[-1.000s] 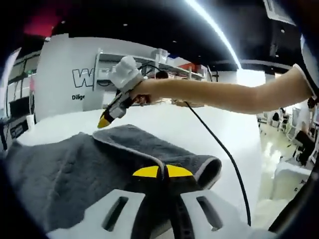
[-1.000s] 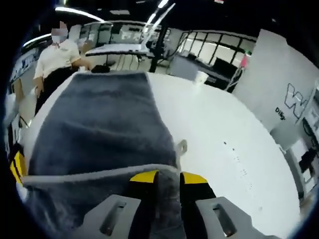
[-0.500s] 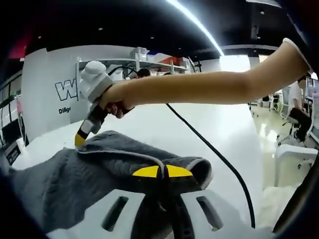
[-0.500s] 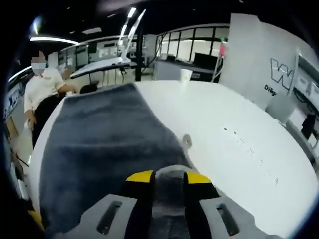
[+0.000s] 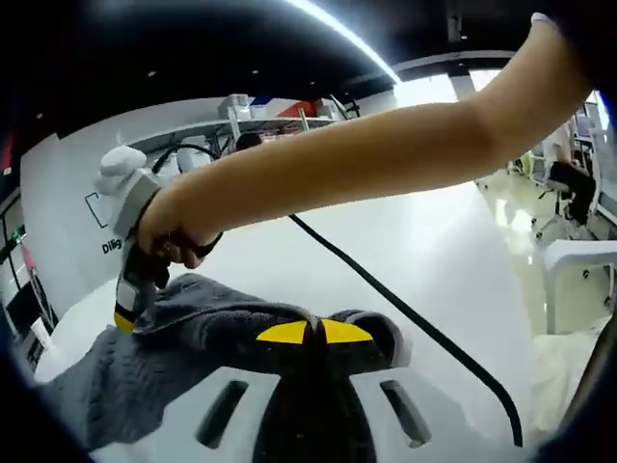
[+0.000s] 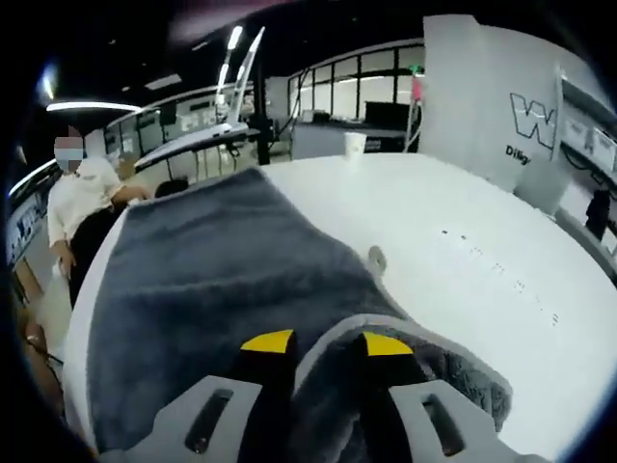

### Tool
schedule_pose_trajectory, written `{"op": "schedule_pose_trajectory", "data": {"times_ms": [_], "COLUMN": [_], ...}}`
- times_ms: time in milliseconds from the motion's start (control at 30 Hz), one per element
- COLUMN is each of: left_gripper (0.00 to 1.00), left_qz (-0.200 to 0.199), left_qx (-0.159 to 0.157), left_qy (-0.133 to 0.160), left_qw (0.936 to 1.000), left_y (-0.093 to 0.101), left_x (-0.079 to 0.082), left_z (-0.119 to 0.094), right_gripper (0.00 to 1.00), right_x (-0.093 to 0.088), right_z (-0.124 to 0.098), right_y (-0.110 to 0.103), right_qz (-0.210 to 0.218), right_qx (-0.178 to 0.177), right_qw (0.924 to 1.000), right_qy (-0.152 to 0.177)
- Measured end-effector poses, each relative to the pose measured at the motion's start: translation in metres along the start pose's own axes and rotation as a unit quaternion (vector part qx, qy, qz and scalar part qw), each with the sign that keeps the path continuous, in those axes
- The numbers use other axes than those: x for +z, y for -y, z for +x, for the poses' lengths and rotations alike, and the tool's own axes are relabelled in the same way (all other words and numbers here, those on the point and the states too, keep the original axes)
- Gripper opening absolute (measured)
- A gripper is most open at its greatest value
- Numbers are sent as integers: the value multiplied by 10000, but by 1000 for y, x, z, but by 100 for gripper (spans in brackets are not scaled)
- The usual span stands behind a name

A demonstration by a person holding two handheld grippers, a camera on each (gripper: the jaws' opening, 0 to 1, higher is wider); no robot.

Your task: Open the folded towel by lifting each exposed corner and separating the folded layers until the towel lies flat within the target outline without major curled edges

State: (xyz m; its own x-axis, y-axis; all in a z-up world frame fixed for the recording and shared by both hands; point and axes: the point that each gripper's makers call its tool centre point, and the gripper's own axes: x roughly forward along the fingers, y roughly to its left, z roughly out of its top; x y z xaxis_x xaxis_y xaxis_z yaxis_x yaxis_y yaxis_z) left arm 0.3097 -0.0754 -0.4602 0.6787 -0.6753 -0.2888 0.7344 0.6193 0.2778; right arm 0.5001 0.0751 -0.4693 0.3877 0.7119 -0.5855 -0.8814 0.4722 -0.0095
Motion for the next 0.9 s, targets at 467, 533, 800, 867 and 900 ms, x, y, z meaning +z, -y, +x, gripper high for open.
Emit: {"op": "schedule_pose_trajectory", "data": {"times_ms": [467,533,800,867,900], "left_gripper": [2,2,2,2,2], "left_qz": [44,38,45,59,63], "left_qx": [-12,-15,-37,-37,-36], "left_qy": [-22,-19,-1,-6,-10], "left_qw": [10000,10000,10000,10000,10000], "left_y": [3,3,4,4,4], "left_x": [-4,-4,-4,-4,-4], "left_z": [0,0,-2,-2,-2], "right_gripper": [11,6,0,0,0], "right_x": [-14,-15,-14,-14,-14], "right_z": [10,10,1,-2,-3], "right_y": [-6,-7,7,10,10], "right_qz": [-1265,-1296,-1216,-1223,-1216], "right_qx": [-450,-447,-532,-565,-567], "right_qw": [9898,9893,9900,9899,9901], "right_qy": [-477,-498,-483,-440,-410]}}
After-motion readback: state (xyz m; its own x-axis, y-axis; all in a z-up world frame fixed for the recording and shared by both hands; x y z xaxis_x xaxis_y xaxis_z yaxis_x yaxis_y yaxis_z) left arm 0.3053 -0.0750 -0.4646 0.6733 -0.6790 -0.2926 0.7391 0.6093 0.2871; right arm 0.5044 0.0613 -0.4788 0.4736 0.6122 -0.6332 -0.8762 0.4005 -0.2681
